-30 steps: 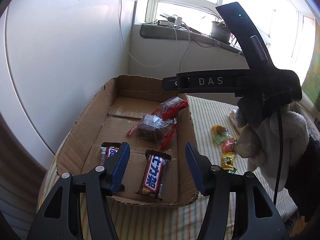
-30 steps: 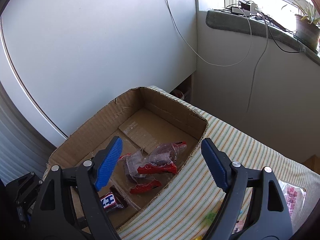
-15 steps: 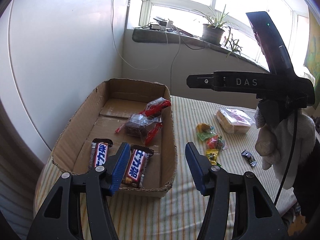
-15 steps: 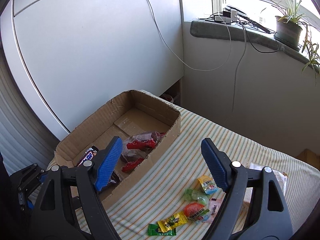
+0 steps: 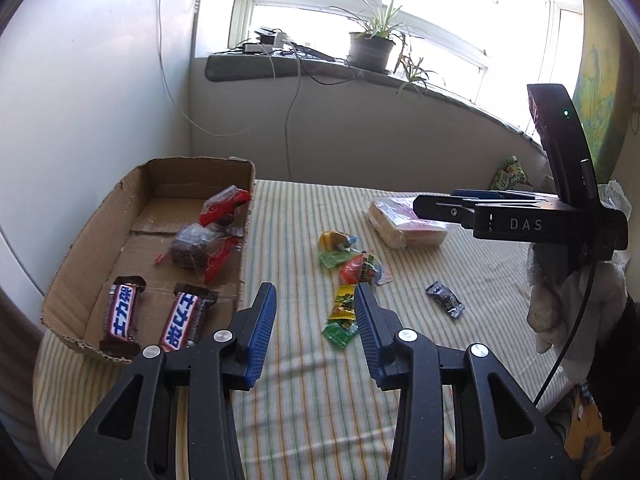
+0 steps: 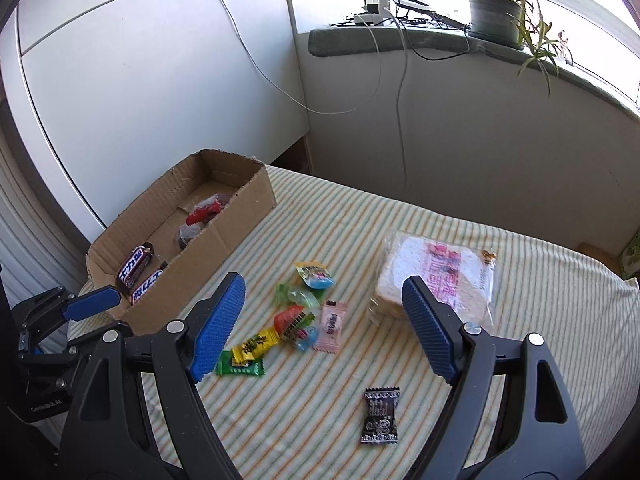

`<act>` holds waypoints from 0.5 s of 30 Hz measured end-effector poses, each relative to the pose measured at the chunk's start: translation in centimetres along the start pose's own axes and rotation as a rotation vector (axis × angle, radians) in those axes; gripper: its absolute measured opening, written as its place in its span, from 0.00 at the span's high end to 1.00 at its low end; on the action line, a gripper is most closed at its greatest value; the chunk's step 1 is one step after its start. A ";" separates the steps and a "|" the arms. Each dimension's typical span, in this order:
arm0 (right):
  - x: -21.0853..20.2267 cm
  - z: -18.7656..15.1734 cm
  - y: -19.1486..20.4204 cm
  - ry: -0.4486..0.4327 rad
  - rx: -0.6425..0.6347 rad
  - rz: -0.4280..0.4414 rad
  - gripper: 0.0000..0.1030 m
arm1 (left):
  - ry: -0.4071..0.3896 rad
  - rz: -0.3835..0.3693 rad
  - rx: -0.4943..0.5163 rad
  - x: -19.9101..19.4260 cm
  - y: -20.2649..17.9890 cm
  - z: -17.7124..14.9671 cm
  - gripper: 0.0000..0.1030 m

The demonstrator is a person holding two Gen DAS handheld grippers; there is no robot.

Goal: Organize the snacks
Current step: 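Grasp the yellow candy with the left tool while the right tool grasps the black candy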

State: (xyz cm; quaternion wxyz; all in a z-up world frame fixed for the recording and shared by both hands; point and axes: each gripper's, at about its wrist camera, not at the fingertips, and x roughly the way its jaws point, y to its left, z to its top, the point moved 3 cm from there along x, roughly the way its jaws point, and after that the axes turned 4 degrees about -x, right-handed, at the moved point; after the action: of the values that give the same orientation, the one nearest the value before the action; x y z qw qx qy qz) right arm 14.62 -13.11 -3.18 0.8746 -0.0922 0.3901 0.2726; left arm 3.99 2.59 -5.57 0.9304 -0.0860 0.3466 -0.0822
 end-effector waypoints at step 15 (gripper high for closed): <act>1.0 -7.7 -3.9 0.128 0.053 -0.032 0.27 | 0.180 -0.053 0.033 7.4 -3.3 -1.6 0.72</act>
State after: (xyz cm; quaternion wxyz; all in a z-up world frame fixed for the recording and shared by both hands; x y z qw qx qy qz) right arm 12.47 -18.85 -9.37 0.8542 -0.0924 0.4510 0.2417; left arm 8.16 -2.38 -10.77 0.8943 -0.0720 0.4251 -0.1197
